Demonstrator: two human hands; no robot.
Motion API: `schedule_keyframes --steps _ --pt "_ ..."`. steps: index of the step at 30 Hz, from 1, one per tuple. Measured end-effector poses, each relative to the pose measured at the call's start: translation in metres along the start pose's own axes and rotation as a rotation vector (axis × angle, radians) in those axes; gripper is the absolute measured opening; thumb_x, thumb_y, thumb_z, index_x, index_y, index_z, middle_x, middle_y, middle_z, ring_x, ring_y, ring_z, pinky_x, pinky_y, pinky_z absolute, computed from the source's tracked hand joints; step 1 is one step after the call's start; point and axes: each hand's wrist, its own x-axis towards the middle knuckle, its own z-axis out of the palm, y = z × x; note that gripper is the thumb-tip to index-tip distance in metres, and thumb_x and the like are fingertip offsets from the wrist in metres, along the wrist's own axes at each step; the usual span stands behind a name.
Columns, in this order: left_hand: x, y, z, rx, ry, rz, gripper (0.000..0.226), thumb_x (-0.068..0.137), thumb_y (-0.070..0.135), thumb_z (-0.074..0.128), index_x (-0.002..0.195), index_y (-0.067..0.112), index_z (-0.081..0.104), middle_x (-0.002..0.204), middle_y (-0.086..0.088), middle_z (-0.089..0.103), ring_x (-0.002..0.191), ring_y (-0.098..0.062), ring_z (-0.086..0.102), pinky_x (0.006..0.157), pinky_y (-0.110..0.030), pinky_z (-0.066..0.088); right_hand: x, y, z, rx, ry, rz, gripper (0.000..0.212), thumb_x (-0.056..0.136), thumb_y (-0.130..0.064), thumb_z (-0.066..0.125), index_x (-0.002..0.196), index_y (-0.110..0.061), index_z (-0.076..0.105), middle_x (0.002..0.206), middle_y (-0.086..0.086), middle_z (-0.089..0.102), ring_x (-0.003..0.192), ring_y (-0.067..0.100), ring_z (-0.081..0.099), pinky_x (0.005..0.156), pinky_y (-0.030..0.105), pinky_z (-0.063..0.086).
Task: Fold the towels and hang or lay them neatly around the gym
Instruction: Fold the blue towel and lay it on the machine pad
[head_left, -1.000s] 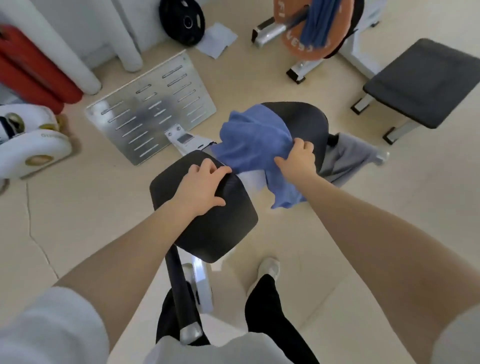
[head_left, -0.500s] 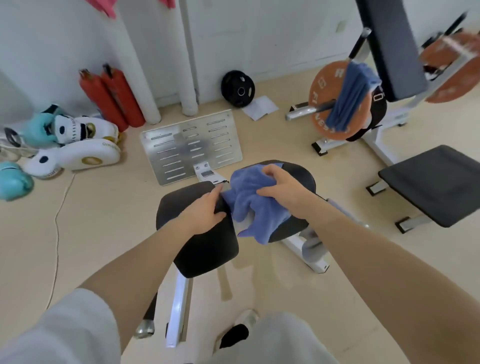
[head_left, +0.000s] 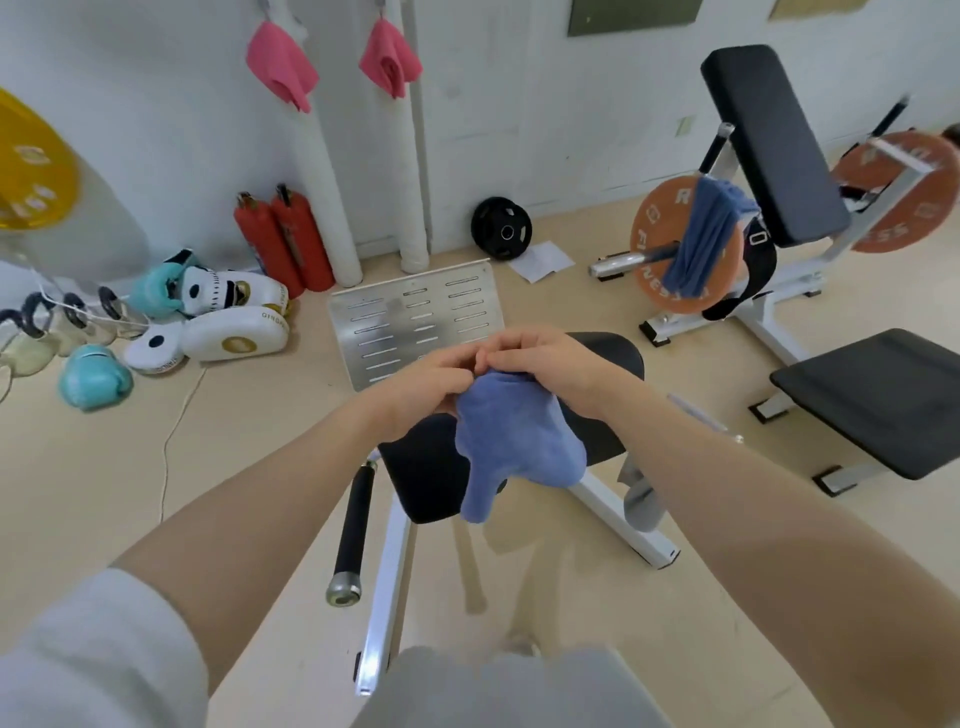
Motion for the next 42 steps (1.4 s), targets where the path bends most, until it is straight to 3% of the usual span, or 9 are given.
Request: schedule_keyframes --steps 4,9,12,21,25,30,35,37,42 --pt "-0.036 -0.013 0.006 0.127 -0.054 -0.089 0.047 0.067 0.007 0.049 0.114 0.010 0.051 0.078 -0.001 0.050 0.053 -0.006 0.041 0.045 -0.018 0.031 -0.013 0.008 0.025 -0.064 0.051 0.040 0.021 0.072 -0.001 0.048 0.076 -0.019 0.059 0.074 0.013 0.052 0.070 0.022 0.045 0.067 0.032 0.037" --pt "-0.063 -0.029 0.020 0.541 0.026 -0.090 0.030 0.068 0.033 0.069 0.089 0.014 0.060 0.079 -0.001 0.059 0.071 -0.013 0.054 0.069 -0.032 0.048 -0.037 0.027 0.056 -0.023 0.122 -0.008 0.020 0.073 0.001 0.048 0.080 -0.017 0.054 0.065 -0.001 0.049 0.058 0.004 0.047 0.060 0.016 0.041" --pt "-0.074 -0.040 0.026 0.788 0.002 -0.112 0.025 0.071 0.025 0.071 0.091 0.016 0.058 0.085 -0.003 0.062 0.078 -0.020 0.057 0.073 -0.034 0.048 -0.053 0.036 0.071 -0.089 0.190 -0.030 0.023 0.082 0.005 0.050 0.091 -0.016 0.052 0.065 -0.003 0.049 0.057 0.000 0.048 0.059 0.009 0.042" --pt "-0.079 -0.090 0.031 0.931 -0.008 -0.409 0.026 0.090 0.034 0.050 0.083 0.011 0.057 0.084 -0.009 0.058 0.078 -0.022 0.053 0.065 -0.026 0.039 -0.089 0.065 0.034 -0.277 0.841 -0.105 0.015 0.089 -0.008 0.048 0.099 -0.019 0.046 0.080 -0.017 0.049 0.074 -0.001 0.049 0.064 0.011 0.037" --pt "-0.051 -0.070 0.052 0.725 0.389 -0.352 0.032 0.097 0.028 0.037 0.079 0.009 0.055 0.079 -0.007 0.053 0.080 -0.025 0.050 0.070 -0.033 0.041 -0.091 0.077 0.005 -0.464 0.698 0.043 0.016 0.089 -0.011 0.050 0.103 -0.018 0.051 0.084 -0.002 0.056 0.078 0.014 0.053 0.062 0.018 0.038" --pt "-0.010 -0.011 0.090 -0.393 0.548 -0.173 0.023 0.094 0.014 0.045 0.113 0.004 0.052 0.082 -0.002 0.057 0.069 -0.014 0.055 0.064 -0.027 0.050 -0.087 0.086 -0.025 -0.245 0.685 0.047 0.012 0.088 -0.014 0.054 0.097 -0.022 0.055 0.087 0.000 0.062 0.079 0.016 0.057 0.065 0.023 0.045" --pt "0.037 0.004 0.123 0.123 0.201 -0.135 0.066 0.076 0.026 0.072 0.134 0.017 0.042 0.118 0.003 0.055 0.105 -0.010 0.056 0.090 -0.016 0.048 -0.082 0.067 -0.065 -0.139 0.251 -0.135 0.024 0.086 -0.001 0.058 0.080 -0.024 0.055 0.076 -0.005 0.061 0.067 -0.001 0.057 0.071 0.015 0.046" --pt "0.053 0.004 0.136 0.239 0.178 -0.115 0.054 0.081 0.021 0.069 0.129 0.013 0.047 0.108 0.006 0.054 0.098 -0.007 0.052 0.073 -0.003 0.045 -0.078 0.062 -0.081 -0.197 0.165 -0.167 0.023 0.086 -0.002 0.057 0.083 -0.025 0.055 0.080 -0.007 0.060 0.070 -0.005 0.056 0.071 0.010 0.044" --pt "0.087 0.016 0.151 0.321 0.319 -0.139 0.009 0.087 0.019 0.060 0.096 0.016 0.061 0.081 0.004 0.058 0.085 -0.016 0.054 0.066 -0.013 0.045 -0.070 0.075 -0.121 -0.138 0.113 -0.103 0.018 0.088 -0.007 0.058 0.090 -0.024 0.055 0.081 0.001 0.062 0.079 0.011 0.057 0.081 0.025 0.048"
